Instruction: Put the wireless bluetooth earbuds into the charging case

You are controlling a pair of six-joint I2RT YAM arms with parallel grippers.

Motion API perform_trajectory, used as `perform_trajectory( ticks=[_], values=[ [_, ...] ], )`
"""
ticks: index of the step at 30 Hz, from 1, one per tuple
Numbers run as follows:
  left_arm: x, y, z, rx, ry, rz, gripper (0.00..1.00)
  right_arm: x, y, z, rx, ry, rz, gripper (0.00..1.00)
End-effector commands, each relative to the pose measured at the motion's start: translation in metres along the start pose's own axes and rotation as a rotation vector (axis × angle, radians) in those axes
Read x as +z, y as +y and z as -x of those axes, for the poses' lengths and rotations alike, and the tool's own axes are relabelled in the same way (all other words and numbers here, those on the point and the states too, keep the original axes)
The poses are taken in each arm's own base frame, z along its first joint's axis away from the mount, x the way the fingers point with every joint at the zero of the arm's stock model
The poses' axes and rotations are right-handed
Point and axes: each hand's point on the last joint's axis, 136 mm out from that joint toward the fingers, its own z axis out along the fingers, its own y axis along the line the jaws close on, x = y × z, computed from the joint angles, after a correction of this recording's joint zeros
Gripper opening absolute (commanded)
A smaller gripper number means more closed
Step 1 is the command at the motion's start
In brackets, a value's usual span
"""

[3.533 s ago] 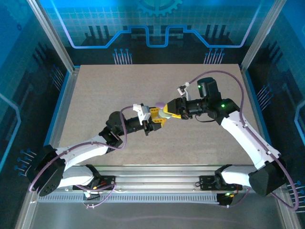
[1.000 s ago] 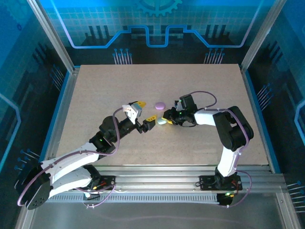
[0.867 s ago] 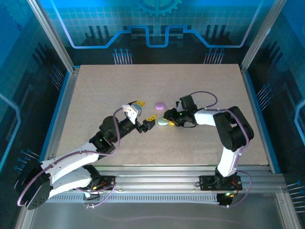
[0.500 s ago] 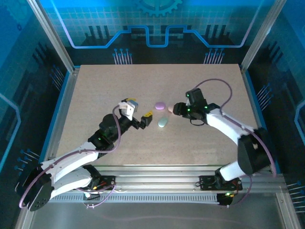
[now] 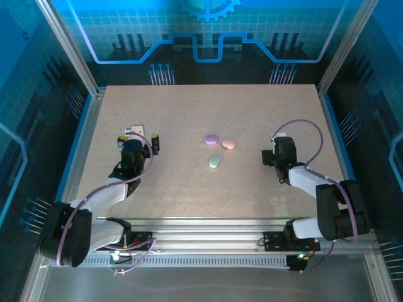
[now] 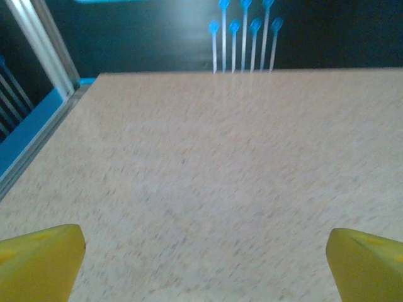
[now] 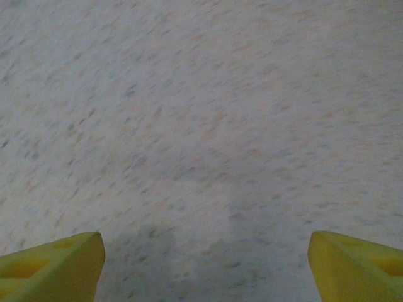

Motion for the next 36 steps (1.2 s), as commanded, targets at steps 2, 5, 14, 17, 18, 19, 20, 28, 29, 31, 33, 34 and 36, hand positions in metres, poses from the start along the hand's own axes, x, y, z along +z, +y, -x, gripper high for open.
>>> perform_trajectory(
  ticks=[2, 5, 14, 17, 18, 19, 20, 28, 29, 31, 33, 34, 36],
  values=[
    [0.014, 0.008, -0.015, 0.008, 0.003, 0.006, 0.99, -0.007, 0.020, 0.070, -0.020, -0.299, 0.163, 0.85],
    [0.021, 0.006, -0.022, -0.026, -0.025, -0.021, 0.99, -0.011, 0.032, 0.071, -0.020, -0.389, 0.268, 0.86],
    [0.034, 0.003, -0.041, -0.041, -0.110, -0.129, 0.99, 0.007, 0.014, 0.059, 0.066, -0.360, 0.184, 1.00],
    [0.036, 0.003, -0.042, -0.055, -0.084, -0.141, 0.99, 0.007, 0.014, 0.059, 0.065, -0.359, 0.181, 1.00],
    [0.040, 0.005, -0.040, -0.056, -0.078, -0.131, 0.99, 0.007, 0.014, 0.059, 0.065, -0.361, 0.179, 1.00],
    [0.046, 0.009, -0.041, -0.068, -0.046, -0.102, 0.99, 0.007, 0.014, 0.059, 0.064, -0.360, 0.178, 1.00],
    [0.052, 0.014, -0.042, -0.079, -0.013, -0.072, 0.99, 0.007, 0.015, 0.059, 0.063, -0.360, 0.178, 1.00],
    [0.051, 0.019, -0.043, -0.101, -0.015, -0.070, 0.99, 0.007, 0.018, 0.059, 0.052, -0.358, 0.188, 1.00],
    [0.051, 0.019, -0.043, -0.101, -0.016, -0.068, 0.99, 0.007, 0.018, 0.059, 0.051, -0.359, 0.190, 1.00],
    [0.051, 0.019, -0.043, -0.099, -0.017, -0.067, 0.99, 0.007, 0.017, 0.060, 0.054, -0.359, 0.190, 1.00],
    [0.051, 0.019, -0.043, -0.099, -0.018, -0.068, 0.99, 0.007, 0.018, 0.059, 0.054, -0.358, 0.191, 1.00],
    [0.051, 0.019, -0.043, -0.099, -0.016, -0.069, 0.99, 0.007, 0.017, 0.059, 0.053, -0.357, 0.190, 1.00],
    [0.051, 0.019, -0.043, -0.099, -0.017, -0.068, 0.99, 0.007, 0.017, 0.059, 0.052, -0.358, 0.190, 1.00]
  ],
)
